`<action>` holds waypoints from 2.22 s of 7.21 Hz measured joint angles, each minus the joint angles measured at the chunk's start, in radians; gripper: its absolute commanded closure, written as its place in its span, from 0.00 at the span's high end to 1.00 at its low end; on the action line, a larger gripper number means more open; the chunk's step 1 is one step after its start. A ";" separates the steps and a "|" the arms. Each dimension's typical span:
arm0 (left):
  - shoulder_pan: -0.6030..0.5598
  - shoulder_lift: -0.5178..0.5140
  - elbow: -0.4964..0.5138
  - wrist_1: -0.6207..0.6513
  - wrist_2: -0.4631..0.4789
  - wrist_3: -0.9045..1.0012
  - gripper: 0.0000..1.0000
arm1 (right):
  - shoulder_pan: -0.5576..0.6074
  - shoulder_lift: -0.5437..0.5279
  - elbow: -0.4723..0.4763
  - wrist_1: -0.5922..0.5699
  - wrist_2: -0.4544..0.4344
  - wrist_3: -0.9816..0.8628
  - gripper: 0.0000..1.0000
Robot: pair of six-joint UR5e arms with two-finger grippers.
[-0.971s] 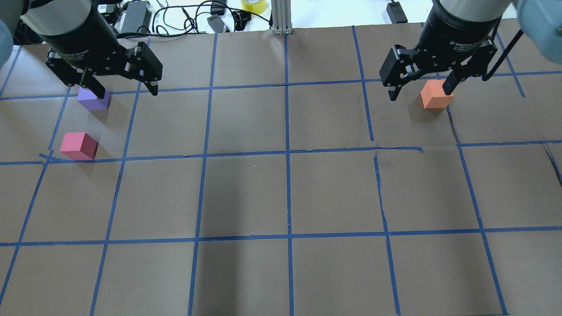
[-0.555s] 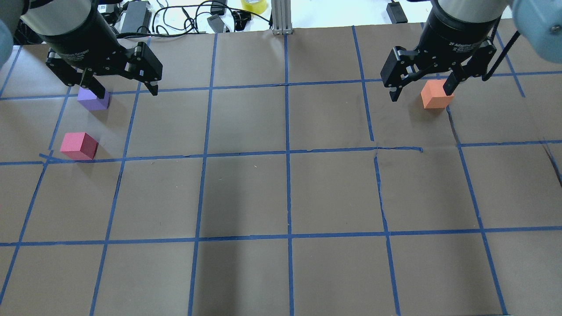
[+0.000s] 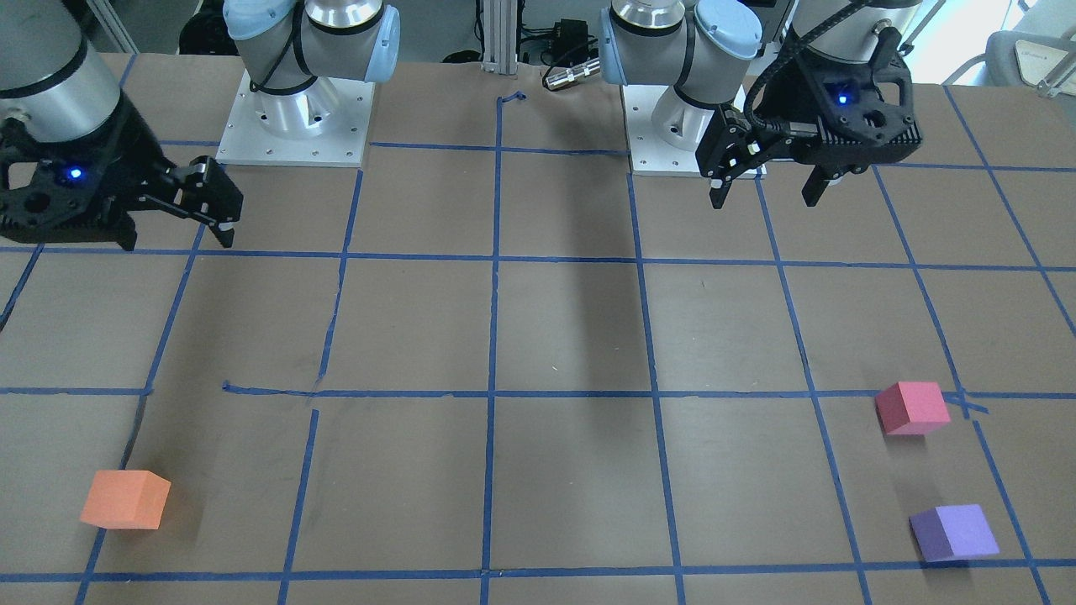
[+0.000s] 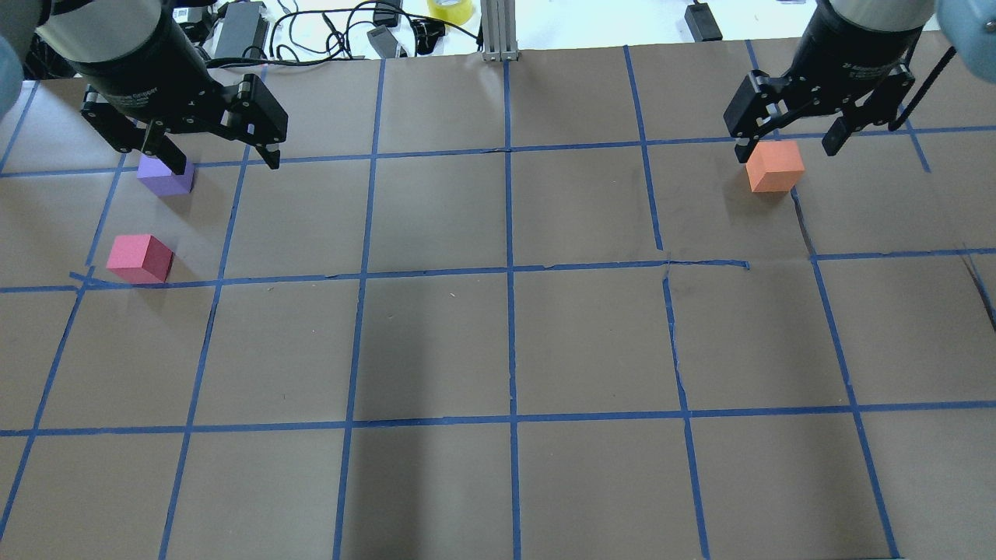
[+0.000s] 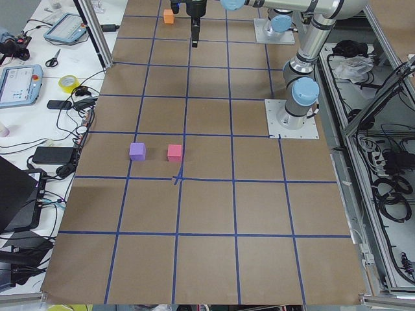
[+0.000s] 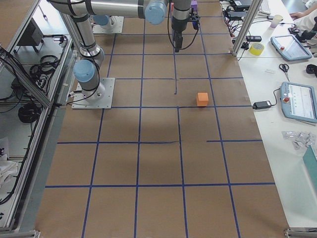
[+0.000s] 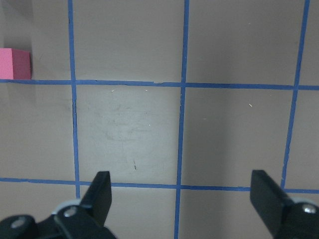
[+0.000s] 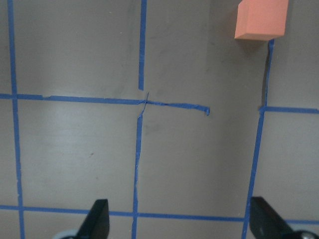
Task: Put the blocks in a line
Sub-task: 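Move the right gripper down onto the orange cube and grasp it, then carry the orange cube with the right gripper toward the left arm's side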
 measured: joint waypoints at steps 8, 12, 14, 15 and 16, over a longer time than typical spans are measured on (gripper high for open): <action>0.000 -0.001 -0.001 0.000 0.000 0.001 1.00 | -0.142 0.406 0.036 -0.609 -0.020 -0.145 1.00; 0.000 0.003 -0.002 0.000 0.000 0.002 1.00 | -0.147 0.510 0.030 -0.719 -0.015 -0.116 1.00; 0.000 0.003 -0.002 0.000 -0.001 0.002 1.00 | -0.147 0.531 0.030 -0.722 -0.013 -0.104 0.89; 0.000 0.002 -0.002 0.000 -0.001 0.002 1.00 | -0.147 0.539 0.030 -0.722 -0.010 -0.101 0.45; 0.000 0.002 -0.002 0.000 -0.001 0.002 1.00 | -0.147 0.542 0.030 -0.721 -0.007 -0.095 0.17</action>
